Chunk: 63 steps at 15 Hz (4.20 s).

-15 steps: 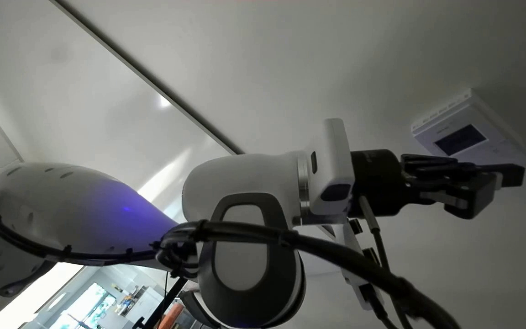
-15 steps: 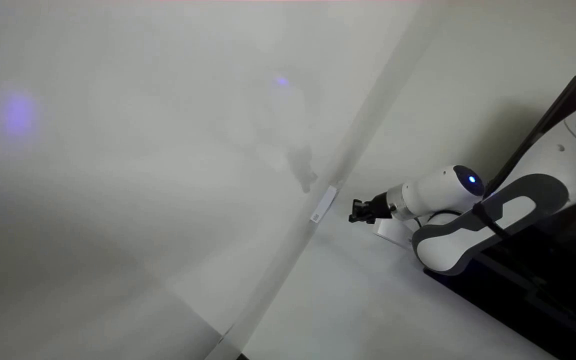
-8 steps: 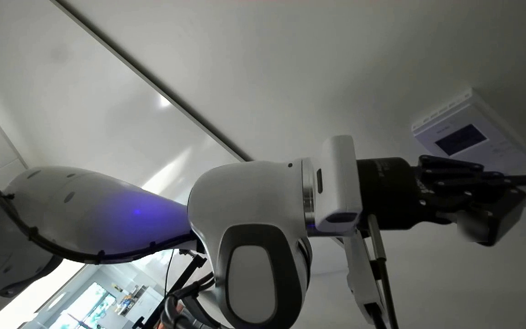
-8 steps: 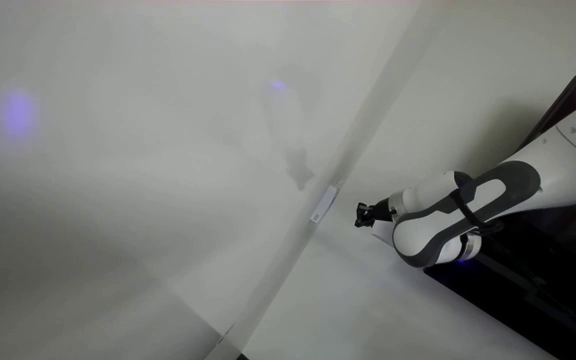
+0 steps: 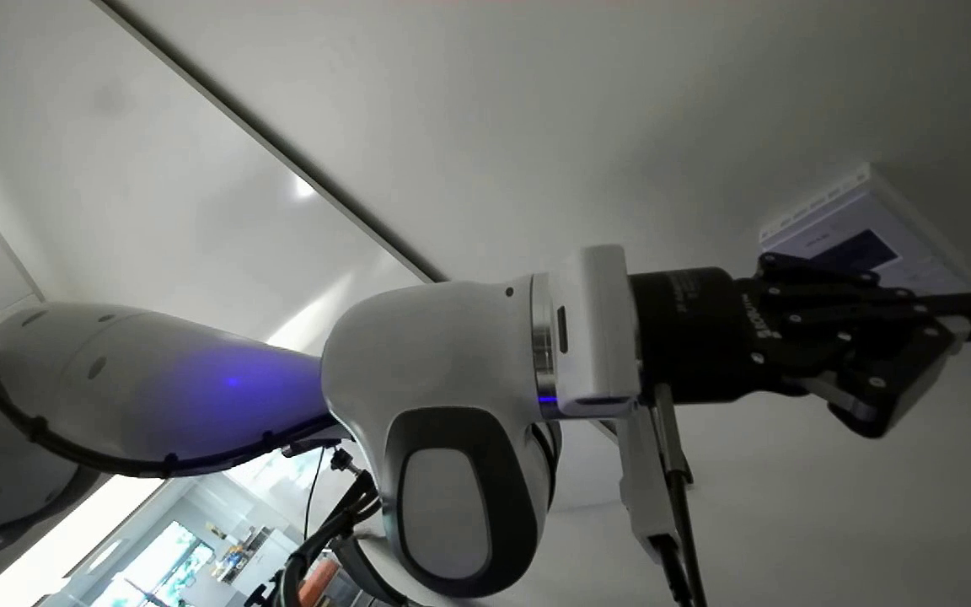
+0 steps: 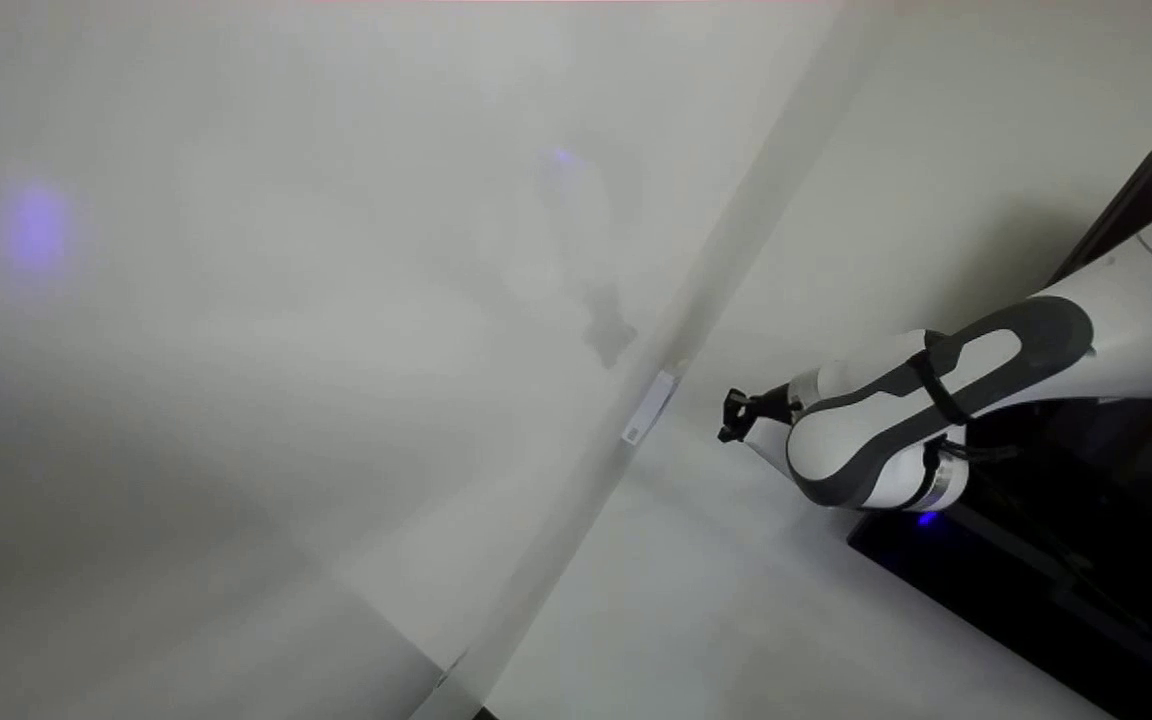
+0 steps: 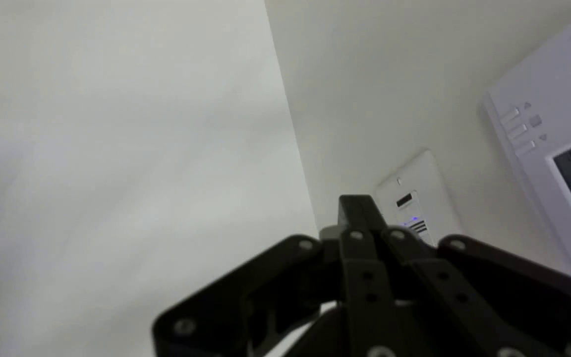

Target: Turn off the light switch

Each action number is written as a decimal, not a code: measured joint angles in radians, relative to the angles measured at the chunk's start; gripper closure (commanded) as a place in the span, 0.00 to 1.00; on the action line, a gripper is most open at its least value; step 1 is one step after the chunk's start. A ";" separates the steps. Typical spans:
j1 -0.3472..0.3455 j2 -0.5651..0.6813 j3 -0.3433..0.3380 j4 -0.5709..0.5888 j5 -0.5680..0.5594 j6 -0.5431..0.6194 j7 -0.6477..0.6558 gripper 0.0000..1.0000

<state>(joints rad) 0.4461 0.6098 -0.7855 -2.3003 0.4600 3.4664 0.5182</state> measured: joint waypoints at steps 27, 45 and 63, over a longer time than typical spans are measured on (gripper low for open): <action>-0.115 0.016 0.054 0.101 0.098 -0.058 0.251 0.99; -0.268 0.019 0.214 0.166 0.096 -0.028 0.275 1.00; -0.657 0.202 0.562 0.533 0.101 -0.027 0.273 1.00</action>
<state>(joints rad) -0.2106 0.8122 -0.2230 -1.7674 0.5607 3.4390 0.7917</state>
